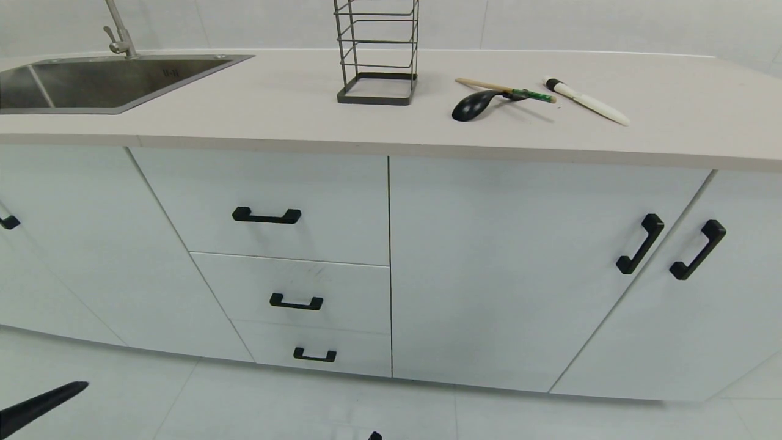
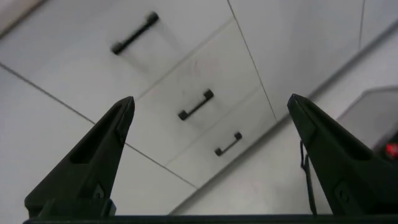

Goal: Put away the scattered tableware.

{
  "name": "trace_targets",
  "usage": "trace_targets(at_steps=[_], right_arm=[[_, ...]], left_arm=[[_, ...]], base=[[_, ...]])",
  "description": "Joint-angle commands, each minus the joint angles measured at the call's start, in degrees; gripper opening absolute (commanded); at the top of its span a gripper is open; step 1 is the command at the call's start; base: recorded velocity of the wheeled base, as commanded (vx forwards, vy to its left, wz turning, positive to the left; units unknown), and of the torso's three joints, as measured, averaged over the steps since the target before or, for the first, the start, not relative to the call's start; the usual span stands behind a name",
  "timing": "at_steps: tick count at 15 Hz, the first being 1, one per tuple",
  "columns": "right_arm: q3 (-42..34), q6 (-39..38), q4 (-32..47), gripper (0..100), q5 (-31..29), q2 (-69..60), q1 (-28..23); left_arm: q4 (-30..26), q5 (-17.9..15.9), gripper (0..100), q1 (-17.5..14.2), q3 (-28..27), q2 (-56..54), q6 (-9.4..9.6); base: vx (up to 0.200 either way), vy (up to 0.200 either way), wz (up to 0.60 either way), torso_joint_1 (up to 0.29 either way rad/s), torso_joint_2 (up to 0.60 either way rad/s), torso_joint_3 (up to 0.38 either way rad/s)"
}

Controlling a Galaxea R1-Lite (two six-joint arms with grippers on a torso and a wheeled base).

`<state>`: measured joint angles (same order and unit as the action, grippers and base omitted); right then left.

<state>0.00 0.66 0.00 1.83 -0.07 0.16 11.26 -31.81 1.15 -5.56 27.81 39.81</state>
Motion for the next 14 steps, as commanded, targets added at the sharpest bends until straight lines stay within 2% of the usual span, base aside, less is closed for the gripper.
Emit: trace_targets(at_steps=[1,2,3,4,6,7,8,9,10,11,14], right_arm=[[0.00,0.04,0.00,0,0.02,0.07,0.02],[0.00,0.04,0.00,0,0.02,0.07,0.02],[0.00,0.04,0.00,0,0.02,0.07,0.02],[0.00,-0.04,-0.09,0,0.02,0.07,0.02],[0.00,0.04,-0.09,0,0.02,0.07,0.02],[0.00,0.04,0.00,0,0.02,0.07,0.02],[0.00,0.04,-0.09,0,0.02,0.07,0.02],[0.00,0.04,0.00,0,0.02,0.07,0.02],[0.00,0.04,0.00,0,0.02,0.07,0.02],[0.00,0.04,-0.09,0,0.02,0.07,0.02],[0.00,0.04,0.00,0,0.02,0.07,0.02]], left_arm=[[-0.19,-0.27,100,1.05,0.90,16.23,7.03],[-0.19,0.60,100,1.67,0.46,20.62,10.02],[-0.19,2.36,100,3.60,-0.33,23.52,11.34],[-0.19,5.26,100,7.38,-1.65,25.89,11.43],[-0.10,14.32,100,18.37,-5.78,32.13,11.60],[0.25,17.65,100,23.82,-7.98,36.79,12.39],[0.43,18.62,100,25.66,-8.68,38.90,13.27],[2.71,20.12,100,27.59,-11.49,47.78,20.13],[5.00,20.64,100,27.42,-12.19,51.82,23.12],[5.96,21.35,100,27.24,-12.19,53.32,23.20],[10.53,22.49,100,23.20,-11.84,59.64,22.94]], base=[[0.000,0.000,0.00,0.000,0.00,0.000],[0.000,0.000,0.00,0.000,0.00,0.000],[0.000,0.000,0.00,0.000,0.00,0.000],[0.000,0.000,0.00,0.000,0.00,0.000],[0.000,0.000,0.00,0.000,0.00,0.000],[0.000,0.000,0.00,0.000,0.00,0.000],[0.000,0.000,0.00,0.000,0.00,0.000],[0.000,0.000,0.00,0.000,0.00,0.000],[0.000,0.000,0.00,0.000,0.00,0.000],[0.000,0.000,0.00,0.000,0.00,0.000],[0.000,0.000,0.00,0.000,0.00,0.000]])
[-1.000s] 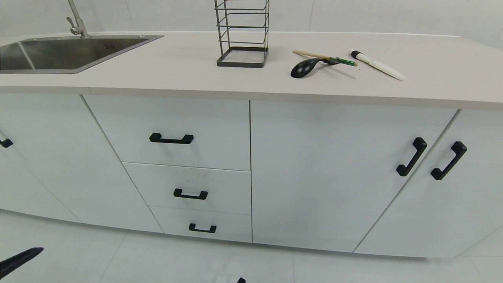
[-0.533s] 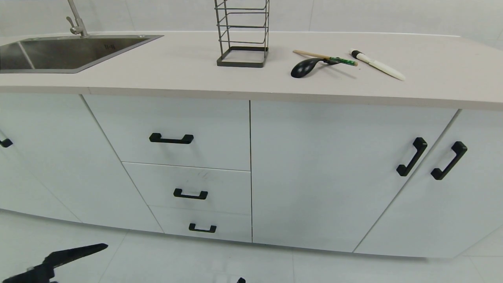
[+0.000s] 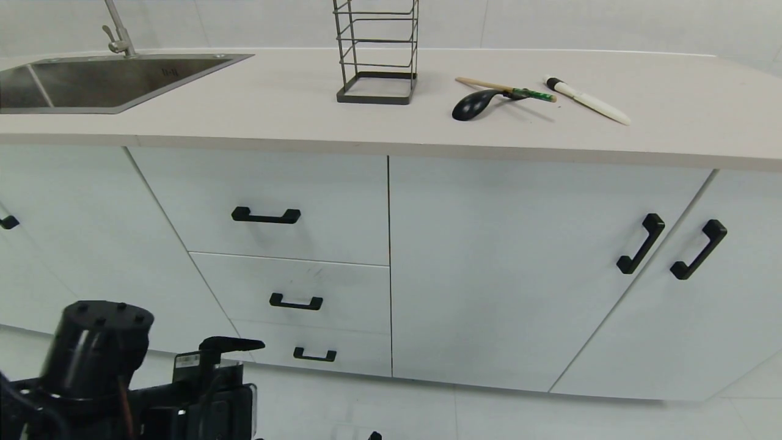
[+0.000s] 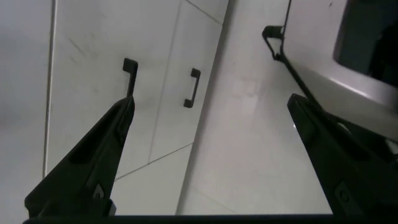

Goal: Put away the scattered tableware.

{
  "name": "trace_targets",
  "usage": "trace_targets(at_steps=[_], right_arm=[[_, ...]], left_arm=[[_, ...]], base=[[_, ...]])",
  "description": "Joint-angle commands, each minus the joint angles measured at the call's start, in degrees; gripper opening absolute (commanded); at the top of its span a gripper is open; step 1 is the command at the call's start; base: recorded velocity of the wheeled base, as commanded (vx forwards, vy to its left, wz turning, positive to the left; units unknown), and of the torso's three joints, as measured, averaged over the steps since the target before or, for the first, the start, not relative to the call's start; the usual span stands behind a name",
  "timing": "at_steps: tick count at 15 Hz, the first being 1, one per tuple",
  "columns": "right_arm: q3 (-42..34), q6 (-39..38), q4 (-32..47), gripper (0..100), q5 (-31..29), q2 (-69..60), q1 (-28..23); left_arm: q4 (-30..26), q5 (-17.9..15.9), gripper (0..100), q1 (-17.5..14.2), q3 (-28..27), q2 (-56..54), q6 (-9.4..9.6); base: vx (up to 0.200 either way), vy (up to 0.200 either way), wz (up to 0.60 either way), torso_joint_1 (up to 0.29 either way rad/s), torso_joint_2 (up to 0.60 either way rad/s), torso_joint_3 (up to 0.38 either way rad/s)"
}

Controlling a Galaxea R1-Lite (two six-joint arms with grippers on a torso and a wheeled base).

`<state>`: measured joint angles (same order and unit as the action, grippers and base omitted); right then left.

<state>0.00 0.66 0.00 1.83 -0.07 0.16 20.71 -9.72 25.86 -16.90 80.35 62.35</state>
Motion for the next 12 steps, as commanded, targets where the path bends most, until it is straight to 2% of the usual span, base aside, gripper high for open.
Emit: trace_targets(at_steps=[1,4,5,11,12], right_arm=[[0.00,0.04,0.00,0,0.02,0.07,0.02],[0.00,0.04,0.00,0,0.02,0.07,0.02],[0.00,0.04,-0.09,0,0.02,0.07,0.02],[0.00,0.04,0.00,0,0.02,0.07,0.02],[0.00,0.04,0.00,0,0.02,0.07,0.02]], left_arm=[[1.44,0.49,100,-3.18,-0.33,8.95,0.75],[3.63,1.19,100,-4.85,-0.42,11.76,0.84],[7.76,2.33,100,-5.99,-0.51,15.28,0.66],[19.45,1.98,100,-7.05,-1.91,25.82,1.10],[21.56,1.89,100,-7.57,-2.18,27.67,1.63]], base=[[0.000,0.000,0.00,0.000,0.00,0.000],[0.000,0.000,0.00,0.000,0.00,0.000],[0.000,0.000,0.00,0.000,0.00,0.000],[0.000,0.000,0.00,0.000,0.00,0.000],[0.000,0.000,0.00,0.000,0.00,0.000]])
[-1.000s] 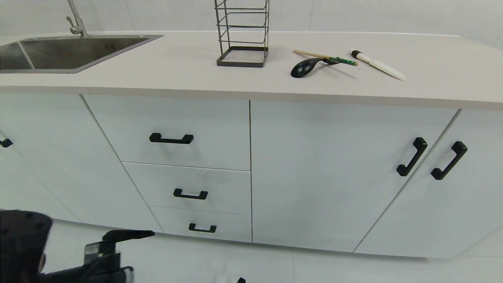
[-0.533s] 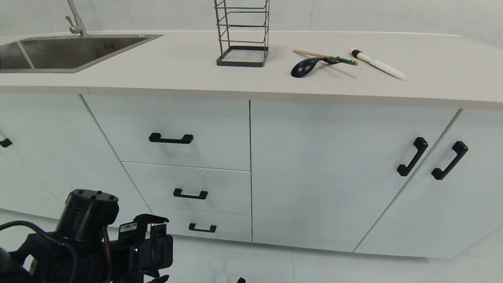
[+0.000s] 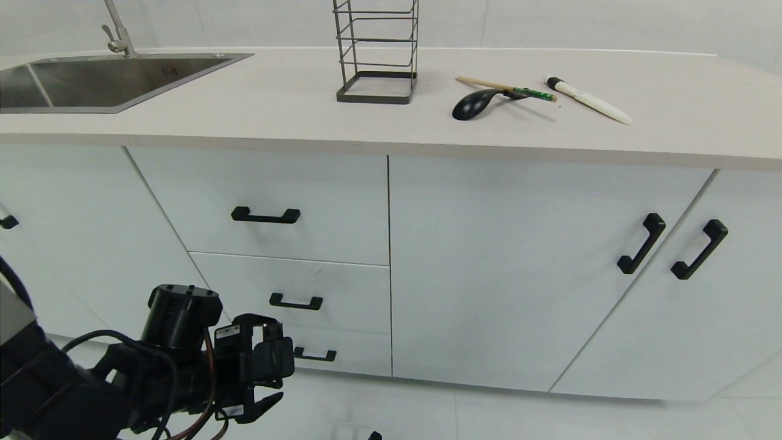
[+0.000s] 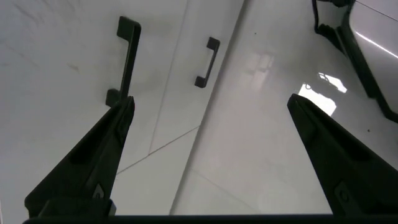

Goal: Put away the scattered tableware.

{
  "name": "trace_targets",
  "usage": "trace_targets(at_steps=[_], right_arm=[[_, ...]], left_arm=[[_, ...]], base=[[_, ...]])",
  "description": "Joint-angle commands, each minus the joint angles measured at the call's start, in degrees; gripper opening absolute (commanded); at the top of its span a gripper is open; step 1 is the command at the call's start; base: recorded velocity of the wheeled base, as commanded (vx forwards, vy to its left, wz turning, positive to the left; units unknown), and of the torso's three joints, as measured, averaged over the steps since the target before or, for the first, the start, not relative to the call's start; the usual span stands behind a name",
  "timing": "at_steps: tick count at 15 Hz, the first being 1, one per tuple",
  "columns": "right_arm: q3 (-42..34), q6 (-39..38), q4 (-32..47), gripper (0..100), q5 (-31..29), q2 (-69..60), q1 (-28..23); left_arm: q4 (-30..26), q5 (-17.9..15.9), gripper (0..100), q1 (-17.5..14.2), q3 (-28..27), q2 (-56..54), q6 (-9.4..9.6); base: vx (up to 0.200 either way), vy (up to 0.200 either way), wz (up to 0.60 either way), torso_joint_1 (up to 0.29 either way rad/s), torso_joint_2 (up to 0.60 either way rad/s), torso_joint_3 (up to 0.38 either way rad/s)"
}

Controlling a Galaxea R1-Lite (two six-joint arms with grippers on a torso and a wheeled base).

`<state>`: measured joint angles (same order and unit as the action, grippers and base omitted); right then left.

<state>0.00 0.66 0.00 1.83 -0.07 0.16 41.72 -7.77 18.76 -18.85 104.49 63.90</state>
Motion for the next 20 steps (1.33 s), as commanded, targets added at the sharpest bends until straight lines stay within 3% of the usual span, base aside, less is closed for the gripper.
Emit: trace_targets(at_steps=[1,6,8,20], right_arm=[[0.00,0.04,0.00,0,0.02,0.07,0.02],[0.00,0.04,0.00,0,0.02,0.07,0.02],[0.00,0.04,0.00,0,0.02,0.07,0.02],[0.00,0.04,-0.09,0,0.02,0.07,0.02]], left_arm=[[1.44,-0.06,100,-0.83,-0.75,4.50,0.87],[2.14,-0.14,100,-3.20,-5.24,8.37,3.33],[2.23,-0.14,100,-3.64,-8.49,10.30,5.18],[6.62,-0.14,100,-5.67,-11.56,15.84,5.09]], base=[[0.000,0.000,0.00,0.000,0.00,0.000],[0.000,0.000,0.00,0.000,0.00,0.000],[0.000,0.000,0.00,0.000,0.00,0.000],[0.000,0.000,0.00,0.000,0.00,0.000]])
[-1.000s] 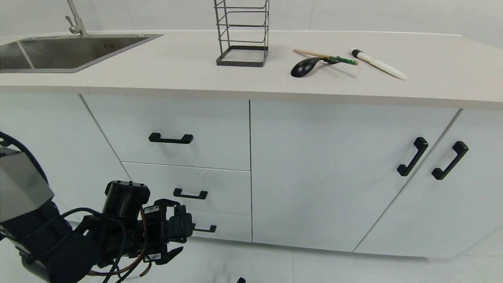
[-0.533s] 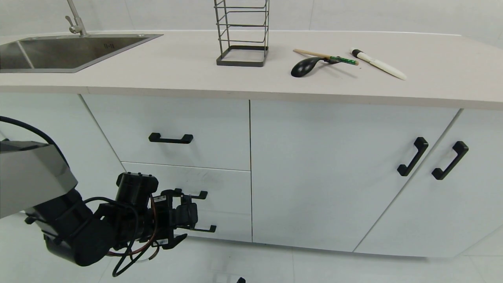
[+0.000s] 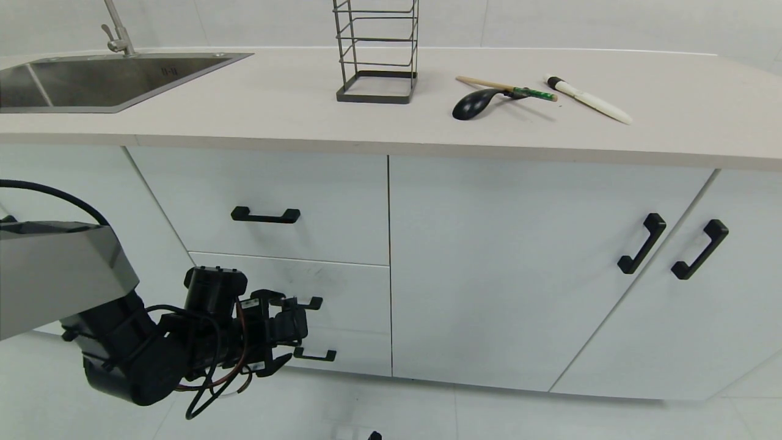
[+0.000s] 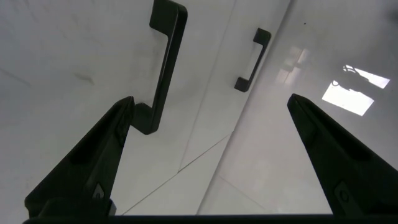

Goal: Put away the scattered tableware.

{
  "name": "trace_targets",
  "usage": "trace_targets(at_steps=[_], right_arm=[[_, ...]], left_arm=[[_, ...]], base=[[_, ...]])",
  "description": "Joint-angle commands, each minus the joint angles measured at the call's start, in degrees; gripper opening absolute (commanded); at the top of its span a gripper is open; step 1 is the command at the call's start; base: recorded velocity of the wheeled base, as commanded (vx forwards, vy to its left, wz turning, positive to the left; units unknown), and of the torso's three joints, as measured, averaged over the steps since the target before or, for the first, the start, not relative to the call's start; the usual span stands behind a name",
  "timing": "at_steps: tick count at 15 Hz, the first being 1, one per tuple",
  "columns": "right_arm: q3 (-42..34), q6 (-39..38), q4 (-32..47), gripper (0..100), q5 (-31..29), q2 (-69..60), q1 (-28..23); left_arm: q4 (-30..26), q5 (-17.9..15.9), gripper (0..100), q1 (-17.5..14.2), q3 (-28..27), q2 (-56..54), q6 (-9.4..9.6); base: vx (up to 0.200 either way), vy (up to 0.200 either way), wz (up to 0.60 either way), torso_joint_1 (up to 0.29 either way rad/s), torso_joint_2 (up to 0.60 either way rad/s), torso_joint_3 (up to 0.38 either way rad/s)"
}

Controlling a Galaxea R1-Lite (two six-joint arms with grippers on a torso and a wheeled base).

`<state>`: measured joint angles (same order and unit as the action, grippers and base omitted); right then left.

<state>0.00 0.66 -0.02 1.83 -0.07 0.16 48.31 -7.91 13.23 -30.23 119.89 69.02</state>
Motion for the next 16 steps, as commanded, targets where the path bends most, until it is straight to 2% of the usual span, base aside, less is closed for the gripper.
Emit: trace_targets(at_steps=[1,12,16], right_arm=[[0.00,0.04,0.02,0,0.02,0.07,0.02],[0.00,0.04,0.02,0,0.02,0.07,0.02],[0.00,0.04,0.02,0,0.02,0.07,0.02]], left_arm=[[0.03,0.00,100,-0.13,-0.88,0.87,-0.03],[0.20,-0.53,100,-0.13,-6.86,7.11,0.06],[1.79,-0.53,100,0.40,-7.12,9.48,0.06]], base=[[0.000,0.000,0.00,0.000,0.00,0.000],[0.000,0.000,0.00,0.000,0.00,0.000],[0.000,0.000,0.00,0.000,0.00,0.000]])
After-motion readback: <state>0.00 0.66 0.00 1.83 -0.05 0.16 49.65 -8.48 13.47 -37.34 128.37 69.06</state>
